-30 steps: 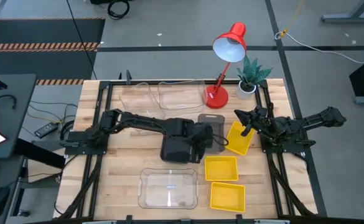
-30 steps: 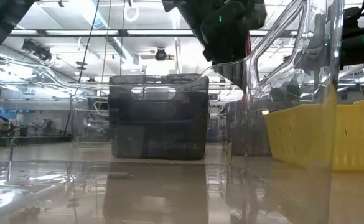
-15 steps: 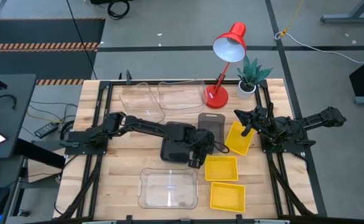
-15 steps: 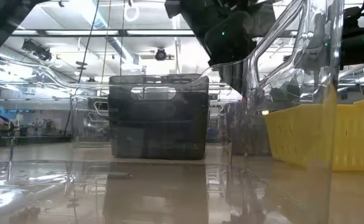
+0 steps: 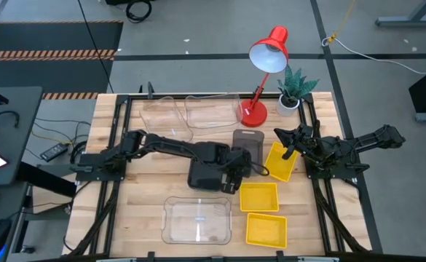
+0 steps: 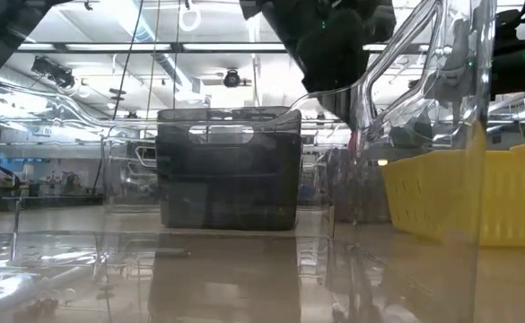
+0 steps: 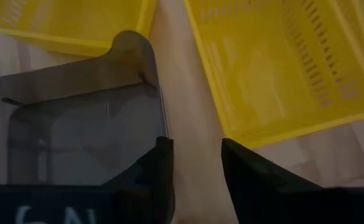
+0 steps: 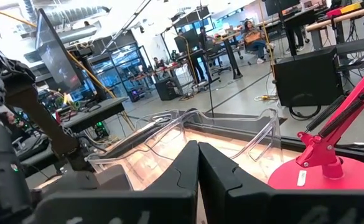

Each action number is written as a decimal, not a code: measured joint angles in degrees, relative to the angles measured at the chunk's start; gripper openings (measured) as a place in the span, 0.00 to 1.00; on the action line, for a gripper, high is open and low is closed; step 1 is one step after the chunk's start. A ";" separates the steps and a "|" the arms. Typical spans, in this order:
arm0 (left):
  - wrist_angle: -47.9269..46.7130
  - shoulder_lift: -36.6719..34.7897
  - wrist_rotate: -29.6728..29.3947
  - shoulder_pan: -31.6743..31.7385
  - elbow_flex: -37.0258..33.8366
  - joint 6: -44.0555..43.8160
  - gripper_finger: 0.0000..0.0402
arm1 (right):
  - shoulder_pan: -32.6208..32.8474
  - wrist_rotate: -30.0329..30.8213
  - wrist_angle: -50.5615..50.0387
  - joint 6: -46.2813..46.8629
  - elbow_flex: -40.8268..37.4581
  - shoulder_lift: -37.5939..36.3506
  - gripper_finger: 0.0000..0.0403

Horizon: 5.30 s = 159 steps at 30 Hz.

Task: Stack baskets by color
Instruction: Stack the right black bin on the black bins, then stack the bottom transparent bin on the top left transparent bin

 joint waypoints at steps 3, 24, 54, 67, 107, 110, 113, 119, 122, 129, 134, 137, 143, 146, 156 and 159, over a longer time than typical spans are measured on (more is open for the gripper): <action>-0.41 -0.18 -0.32 0.35 0.89 0.21 0.35 | 0.02 0.00 -0.02 0.00 0.01 0.00 0.03; -2.63 4.39 -0.44 2.34 0.45 2.90 0.14 | 0.02 0.00 -0.04 0.00 0.02 0.00 0.03; -40.31 0.55 -8.97 -1.78 24.45 -1.79 0.01 | 0.01 0.02 -0.06 0.00 0.00 0.00 0.03; -44.86 -7.86 -17.49 -8.98 14.02 -9.13 0.01 | 0.01 0.01 -0.06 0.00 0.02 -0.01 0.03; -19.47 -28.35 -7.42 -17.35 -25.08 -16.15 0.07 | 0.02 -0.13 -0.05 0.00 0.00 -0.01 0.03; -19.45 -28.33 -7.47 -16.83 -25.08 -15.71 0.13 | 0.02 -0.13 -0.06 0.00 0.01 -0.01 0.03; -19.40 -28.33 -7.48 -16.36 -25.08 -15.32 0.21 | 0.02 -0.13 -0.04 0.00 0.01 -0.01 0.03; -19.41 -28.33 -5.79 -14.88 -25.06 -15.50 0.40 | 0.00 -0.13 -0.04 0.00 0.02 -0.02 0.03; -19.76 -28.68 -5.60 -13.73 -25.06 -15.45 0.47 | 0.02 -0.13 -0.04 0.00 0.01 -0.01 0.03; -20.16 -29.94 -6.29 -10.42 -25.44 -10.84 0.48 | 0.02 -0.15 -0.04 0.00 0.02 0.00 0.03; -11.12 -33.97 -7.56 -9.02 -33.19 -7.33 0.41 | 0.02 -0.15 -0.10 0.00 0.01 -0.02 0.03; -6.79 -37.38 -7.56 -8.20 -37.66 -7.23 0.37 | 0.02 -0.15 0.24 0.00 0.00 -0.02 0.03; 1.20 -46.35 -7.70 -6.72 -45.78 -7.61 0.32 | 0.02 -0.17 1.12 0.00 0.00 0.00 0.03; 8.13 -51.32 -7.72 -5.56 -51.67 -7.67 0.31 | 0.02 -0.17 1.76 0.30 0.00 0.00 0.03; 23.01 -62.24 -7.94 -3.41 -65.56 -9.60 0.30 | -0.04 -2.15 10.89 1.61 0.00 0.00 0.03; 25.84 -64.09 -8.26 -3.41 -67.93 -10.00 0.30 | -0.04 -6.18 10.71 -0.46 0.00 0.33 0.03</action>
